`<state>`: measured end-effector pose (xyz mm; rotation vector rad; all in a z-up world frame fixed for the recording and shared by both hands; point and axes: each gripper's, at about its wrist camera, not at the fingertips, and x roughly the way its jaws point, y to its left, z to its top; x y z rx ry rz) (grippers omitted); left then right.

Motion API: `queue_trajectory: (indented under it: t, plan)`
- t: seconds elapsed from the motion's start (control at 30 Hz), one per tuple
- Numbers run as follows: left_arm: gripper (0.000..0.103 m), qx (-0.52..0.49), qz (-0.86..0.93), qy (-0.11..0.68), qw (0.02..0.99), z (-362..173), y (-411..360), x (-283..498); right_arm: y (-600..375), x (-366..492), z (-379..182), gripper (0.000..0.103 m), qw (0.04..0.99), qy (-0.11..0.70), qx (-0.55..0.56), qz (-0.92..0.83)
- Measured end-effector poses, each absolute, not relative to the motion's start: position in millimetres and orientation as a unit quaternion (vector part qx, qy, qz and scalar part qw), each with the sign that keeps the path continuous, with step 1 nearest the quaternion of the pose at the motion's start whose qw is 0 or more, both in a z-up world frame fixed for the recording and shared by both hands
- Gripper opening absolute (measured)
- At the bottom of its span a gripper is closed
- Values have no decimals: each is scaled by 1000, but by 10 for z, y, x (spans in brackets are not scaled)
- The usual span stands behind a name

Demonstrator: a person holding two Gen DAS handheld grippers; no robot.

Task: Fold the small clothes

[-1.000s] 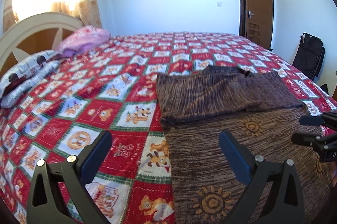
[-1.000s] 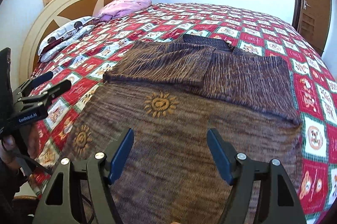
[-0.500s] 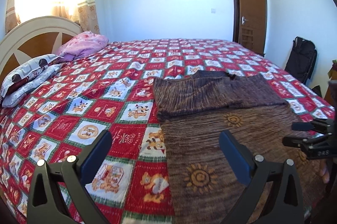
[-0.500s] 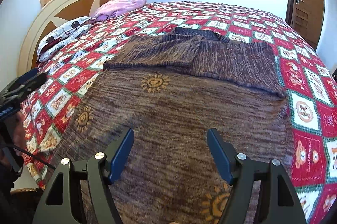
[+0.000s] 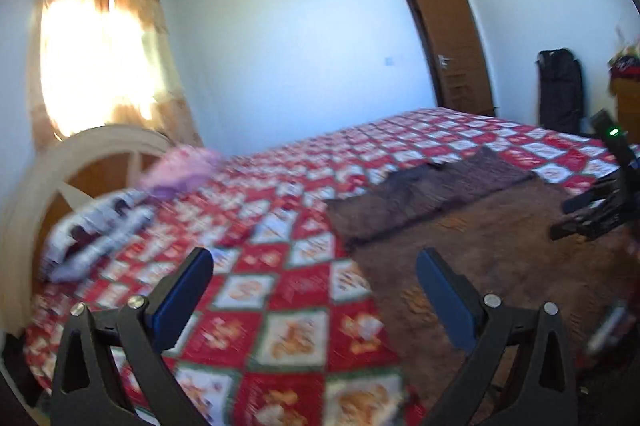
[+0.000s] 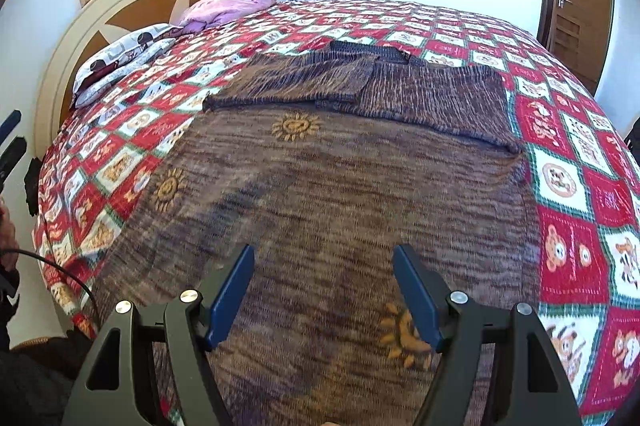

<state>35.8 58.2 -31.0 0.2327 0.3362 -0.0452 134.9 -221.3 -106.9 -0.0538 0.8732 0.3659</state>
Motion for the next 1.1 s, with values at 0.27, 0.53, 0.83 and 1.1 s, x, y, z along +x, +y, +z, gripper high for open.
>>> queue_trajectory:
  t: [0.27, 0.53, 0.83, 1.1]
  plan:
    - [103, 16, -99, 286, 953, -741, 610, 193, -2326, 987, -1154, 73, 886, 432, -31, 163]
    - [101, 35, -113, 336, 935, -1048, 374, 140, -2418, 823, -1309, 73, 882, 443, -4, 161]
    - [67, -25, -160, 429, 889, -1387, 285, 286, -2356, 718, -1365, 73, 880, 445, -8, 166]
    - [47, -10, -181, 455, 872, -1453, 143, 284, -2411, 607, -1322, 73, 883, 441, -6, 162]
